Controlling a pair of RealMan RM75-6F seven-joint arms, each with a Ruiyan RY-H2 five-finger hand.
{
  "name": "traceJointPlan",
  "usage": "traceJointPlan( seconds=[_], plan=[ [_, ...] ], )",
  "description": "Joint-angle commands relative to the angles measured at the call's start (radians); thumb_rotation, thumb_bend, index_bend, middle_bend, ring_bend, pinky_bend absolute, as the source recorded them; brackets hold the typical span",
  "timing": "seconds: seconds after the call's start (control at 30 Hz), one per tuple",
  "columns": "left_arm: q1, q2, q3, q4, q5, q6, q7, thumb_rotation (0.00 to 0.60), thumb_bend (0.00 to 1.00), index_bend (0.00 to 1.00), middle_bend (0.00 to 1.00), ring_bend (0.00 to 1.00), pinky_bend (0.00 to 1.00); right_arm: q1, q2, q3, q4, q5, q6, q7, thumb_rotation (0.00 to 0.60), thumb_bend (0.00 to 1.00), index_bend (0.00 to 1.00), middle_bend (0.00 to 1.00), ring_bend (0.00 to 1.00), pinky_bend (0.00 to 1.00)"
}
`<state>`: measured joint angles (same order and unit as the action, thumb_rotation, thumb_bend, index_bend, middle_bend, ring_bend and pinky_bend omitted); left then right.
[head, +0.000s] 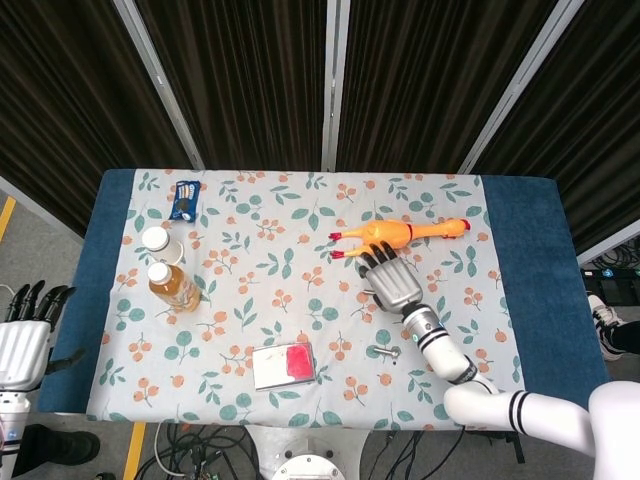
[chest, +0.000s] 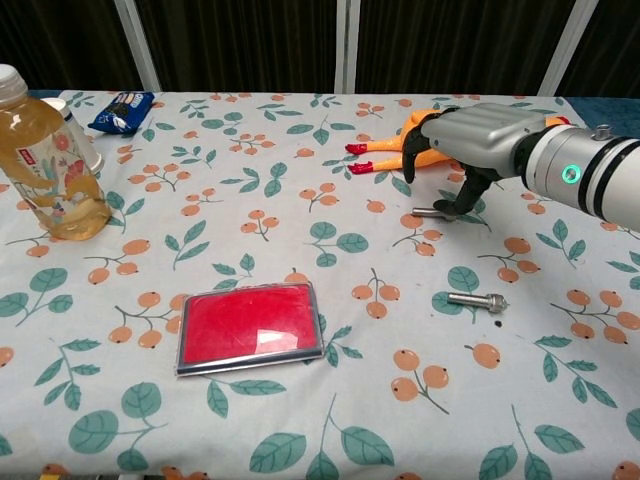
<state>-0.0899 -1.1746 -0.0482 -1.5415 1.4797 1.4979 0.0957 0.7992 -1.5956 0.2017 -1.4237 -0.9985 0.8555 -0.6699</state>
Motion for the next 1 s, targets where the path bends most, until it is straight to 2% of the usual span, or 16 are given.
traceJointPlan(
  seconds=[0.03,0.37,0.63,1.0],
  plan=[
    [0.002,0.0,0.001,0.002,-0.001,0.0,-0.004,0.6,0.0,0.14,0.15,0.0,0.0,0.011,-0.019,-0.011,0.019,0.018,0.0,-0.007,0.6,0.27,0.37,0.14,0.0,0.0],
    [0.002,-0.005,0.003,0.013,-0.001,-0.004,-0.014,0.6,0.0,0.14,0.15,0.0,0.0,0.02,-0.041,-0.039,0.048,0.023,0.011,0.019,0.6,0.28,0.42,0.14,0.0,0.0],
    [0.005,-0.008,0.004,0.019,-0.002,-0.004,-0.018,0.6,0.0,0.14,0.15,0.0,0.0,0.011,-0.015,-0.068,0.011,0.003,0.011,0.054,0.6,0.28,0.47,0.16,0.0,0.0],
    [0.009,-0.008,0.006,0.019,-0.006,-0.006,-0.022,0.6,0.0,0.14,0.15,0.0,0.0,0.022,-0.032,-0.075,0.038,-0.019,0.012,0.084,0.6,0.28,0.49,0.17,0.0,0.0]
  ],
)
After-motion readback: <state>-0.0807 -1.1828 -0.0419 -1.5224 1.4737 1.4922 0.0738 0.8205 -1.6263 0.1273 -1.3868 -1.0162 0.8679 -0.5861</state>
